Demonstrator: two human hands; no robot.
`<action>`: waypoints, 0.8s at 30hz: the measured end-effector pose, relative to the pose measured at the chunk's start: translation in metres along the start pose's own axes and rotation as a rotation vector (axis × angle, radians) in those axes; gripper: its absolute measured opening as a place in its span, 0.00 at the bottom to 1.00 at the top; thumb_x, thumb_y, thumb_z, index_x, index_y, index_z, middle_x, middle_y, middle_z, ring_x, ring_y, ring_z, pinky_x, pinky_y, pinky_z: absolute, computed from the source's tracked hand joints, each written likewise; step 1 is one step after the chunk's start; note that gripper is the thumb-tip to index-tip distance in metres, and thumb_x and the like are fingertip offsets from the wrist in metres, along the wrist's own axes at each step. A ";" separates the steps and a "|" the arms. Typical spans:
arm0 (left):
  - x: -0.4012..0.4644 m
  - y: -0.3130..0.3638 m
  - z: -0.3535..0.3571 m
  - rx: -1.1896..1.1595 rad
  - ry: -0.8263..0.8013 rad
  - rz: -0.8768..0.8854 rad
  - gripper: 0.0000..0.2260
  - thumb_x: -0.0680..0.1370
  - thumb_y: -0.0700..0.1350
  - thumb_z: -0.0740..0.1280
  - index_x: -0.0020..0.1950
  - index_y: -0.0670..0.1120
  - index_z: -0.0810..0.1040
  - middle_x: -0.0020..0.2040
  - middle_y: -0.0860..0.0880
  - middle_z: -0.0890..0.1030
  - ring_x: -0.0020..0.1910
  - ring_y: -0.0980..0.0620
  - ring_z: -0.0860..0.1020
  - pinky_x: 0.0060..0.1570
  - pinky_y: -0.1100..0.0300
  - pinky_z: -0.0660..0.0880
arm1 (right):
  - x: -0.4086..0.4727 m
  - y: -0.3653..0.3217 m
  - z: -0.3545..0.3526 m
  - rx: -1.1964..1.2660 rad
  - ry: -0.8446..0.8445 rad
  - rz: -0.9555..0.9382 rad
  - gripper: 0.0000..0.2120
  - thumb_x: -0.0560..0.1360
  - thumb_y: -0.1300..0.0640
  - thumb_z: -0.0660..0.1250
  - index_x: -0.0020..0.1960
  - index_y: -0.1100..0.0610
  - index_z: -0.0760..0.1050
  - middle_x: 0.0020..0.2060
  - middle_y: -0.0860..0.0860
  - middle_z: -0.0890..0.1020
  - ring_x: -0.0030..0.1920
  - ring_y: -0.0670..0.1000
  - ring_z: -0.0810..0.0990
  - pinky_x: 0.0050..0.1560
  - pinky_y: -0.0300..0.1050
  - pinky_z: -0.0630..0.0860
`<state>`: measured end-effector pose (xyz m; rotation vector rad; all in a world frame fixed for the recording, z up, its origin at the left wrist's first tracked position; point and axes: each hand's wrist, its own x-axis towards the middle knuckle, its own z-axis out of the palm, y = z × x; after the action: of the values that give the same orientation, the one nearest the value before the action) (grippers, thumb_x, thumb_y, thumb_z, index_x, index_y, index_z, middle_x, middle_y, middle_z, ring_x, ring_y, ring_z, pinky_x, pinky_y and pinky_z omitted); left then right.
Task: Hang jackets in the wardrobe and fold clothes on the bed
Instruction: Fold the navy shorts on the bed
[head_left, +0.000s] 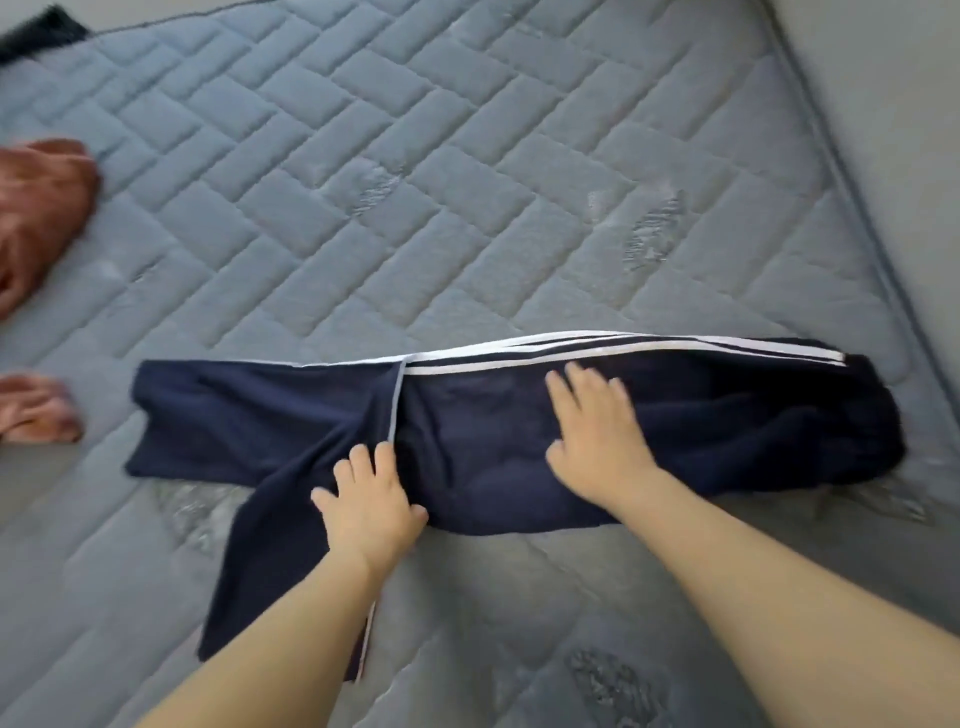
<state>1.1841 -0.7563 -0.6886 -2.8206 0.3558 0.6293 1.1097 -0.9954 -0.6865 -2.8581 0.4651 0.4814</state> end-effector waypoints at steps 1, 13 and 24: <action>-0.003 -0.014 0.002 -0.018 -0.028 -0.061 0.31 0.70 0.54 0.68 0.69 0.48 0.59 0.63 0.47 0.63 0.62 0.43 0.65 0.55 0.45 0.70 | 0.006 -0.028 0.002 0.017 -0.060 -0.050 0.37 0.76 0.51 0.59 0.80 0.57 0.46 0.79 0.57 0.47 0.78 0.57 0.49 0.76 0.56 0.44; 0.085 -0.182 -0.043 -0.272 -0.084 -0.045 0.05 0.71 0.42 0.61 0.45 0.48 0.71 0.52 0.44 0.81 0.52 0.41 0.79 0.44 0.57 0.70 | 0.094 -0.230 0.009 -0.070 0.015 -0.156 0.19 0.79 0.54 0.60 0.69 0.52 0.68 0.75 0.54 0.61 0.73 0.59 0.57 0.67 0.57 0.63; 0.235 -0.313 -0.085 -0.396 0.029 -0.164 0.08 0.74 0.40 0.60 0.48 0.47 0.76 0.55 0.42 0.80 0.57 0.40 0.77 0.59 0.50 0.70 | 0.173 -0.286 -0.006 0.086 0.034 0.286 0.16 0.80 0.55 0.59 0.66 0.58 0.68 0.66 0.58 0.69 0.65 0.61 0.66 0.60 0.57 0.69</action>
<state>1.5118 -0.5276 -0.6642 -3.1914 -0.0006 0.6882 1.3633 -0.7776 -0.6990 -2.7316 0.8855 0.4467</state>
